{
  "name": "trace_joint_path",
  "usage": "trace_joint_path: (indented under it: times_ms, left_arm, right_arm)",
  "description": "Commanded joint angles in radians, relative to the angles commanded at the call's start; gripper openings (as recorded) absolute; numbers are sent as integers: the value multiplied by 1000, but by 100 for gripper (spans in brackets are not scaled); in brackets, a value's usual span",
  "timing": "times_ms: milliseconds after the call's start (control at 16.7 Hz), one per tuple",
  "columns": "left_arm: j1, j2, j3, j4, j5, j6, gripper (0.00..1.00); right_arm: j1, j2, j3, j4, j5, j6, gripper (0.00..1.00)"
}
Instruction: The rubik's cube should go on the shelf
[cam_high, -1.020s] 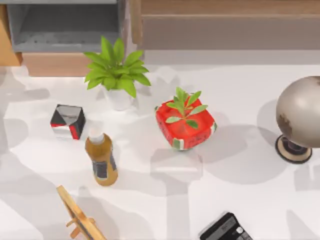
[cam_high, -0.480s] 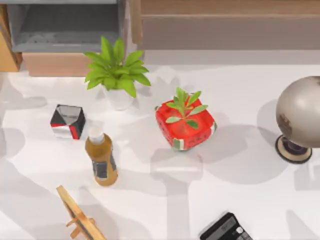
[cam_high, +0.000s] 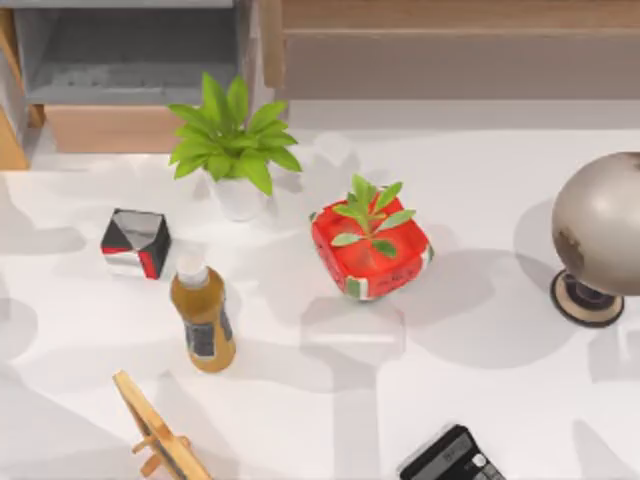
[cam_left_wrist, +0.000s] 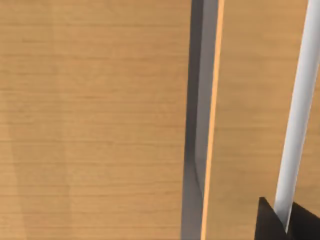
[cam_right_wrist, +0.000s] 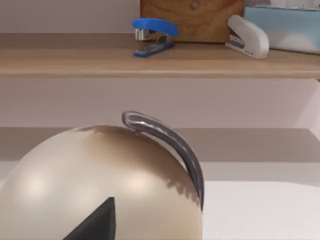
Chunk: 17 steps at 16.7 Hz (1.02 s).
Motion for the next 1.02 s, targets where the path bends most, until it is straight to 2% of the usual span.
trace_joint_path:
  times_ms: [300,720,1020]
  left_arm:
    - [5,-5,-13,8,2,1,0]
    - [83,-95,-227,123,83,5,0]
    - [85,-95,-235,128,87,6,0]
  right_arm:
    - [0,0,0,0,0,0,100]
    - [0,0,0,0,0,0,100]
    - [0,0,0,0,0,0,100]
